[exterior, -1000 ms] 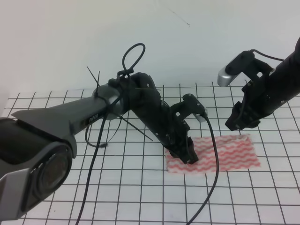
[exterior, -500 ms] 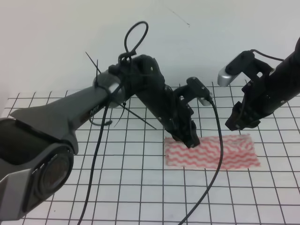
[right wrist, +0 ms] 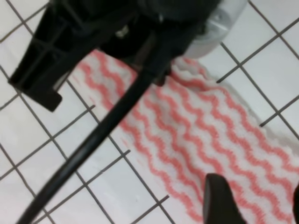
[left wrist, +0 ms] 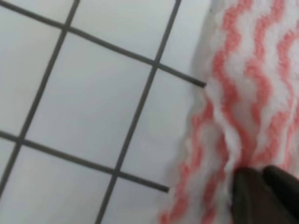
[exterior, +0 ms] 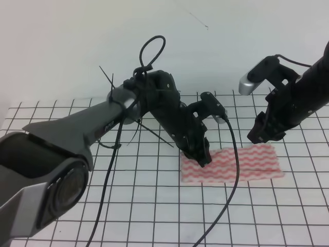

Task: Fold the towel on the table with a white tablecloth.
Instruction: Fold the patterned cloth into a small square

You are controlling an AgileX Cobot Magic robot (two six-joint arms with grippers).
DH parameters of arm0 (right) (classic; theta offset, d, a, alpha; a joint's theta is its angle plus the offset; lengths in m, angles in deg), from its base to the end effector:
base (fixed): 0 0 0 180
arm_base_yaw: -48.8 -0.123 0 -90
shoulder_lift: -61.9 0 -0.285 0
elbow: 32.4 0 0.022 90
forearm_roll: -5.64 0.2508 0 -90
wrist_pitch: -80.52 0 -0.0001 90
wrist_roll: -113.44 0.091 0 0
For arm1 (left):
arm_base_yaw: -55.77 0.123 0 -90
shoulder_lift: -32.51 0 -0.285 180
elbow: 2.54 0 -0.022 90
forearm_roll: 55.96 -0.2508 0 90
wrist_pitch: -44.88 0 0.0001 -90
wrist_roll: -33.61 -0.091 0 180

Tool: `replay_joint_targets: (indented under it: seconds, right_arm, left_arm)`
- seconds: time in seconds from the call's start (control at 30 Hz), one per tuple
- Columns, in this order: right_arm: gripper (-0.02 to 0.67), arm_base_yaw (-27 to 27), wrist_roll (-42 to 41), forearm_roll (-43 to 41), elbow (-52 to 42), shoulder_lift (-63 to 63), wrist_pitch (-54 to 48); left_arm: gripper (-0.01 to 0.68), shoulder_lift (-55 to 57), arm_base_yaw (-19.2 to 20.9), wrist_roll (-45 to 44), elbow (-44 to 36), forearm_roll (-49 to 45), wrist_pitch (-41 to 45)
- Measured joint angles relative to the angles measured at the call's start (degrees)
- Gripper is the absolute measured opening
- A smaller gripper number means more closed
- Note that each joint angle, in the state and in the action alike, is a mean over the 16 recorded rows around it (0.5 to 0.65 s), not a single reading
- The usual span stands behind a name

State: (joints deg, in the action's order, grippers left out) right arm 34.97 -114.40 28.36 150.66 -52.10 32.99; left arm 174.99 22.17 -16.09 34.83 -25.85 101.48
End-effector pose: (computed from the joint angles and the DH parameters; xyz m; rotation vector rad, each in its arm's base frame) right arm 0.3756 0.1192 0.2345 -1.1171 2.4287 0.2945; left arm 0.3996 -0.3113 0.1759 1.5608 2.2073 -0.6002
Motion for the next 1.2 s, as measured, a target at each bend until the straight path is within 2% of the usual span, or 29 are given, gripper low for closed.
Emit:
replay_joint_targets:
  seconds: [0.27, 0.4, 0.87, 1.2]
  right_arm:
    - [0.335, 0.0, 0.0, 0.0, 0.0, 0.0, -0.1]
    - [0.335, 0.0, 0.1, 0.0, 0.0, 0.0, -0.1]
    - [0.335, 0.0, 0.3, 0.4, 0.0, 0.1, -0.3]
    - [0.335, 0.0, 0.4, 0.9, 0.0, 0.1, 0.0]
  left_arm:
    - [0.296, -1.2, 0.2, 1.6, 0.0, -0.3, 0.5]
    - [0.338, -2.1, 0.6, 3.3, 0.1, -2.1, 0.3]
    - [0.256, -0.5, 1.4, 7.0, 0.1, -6.1, -0.6]
    - [0.254, -1.7, 1.1, 10.4, 0.1, -8.9, -0.7]
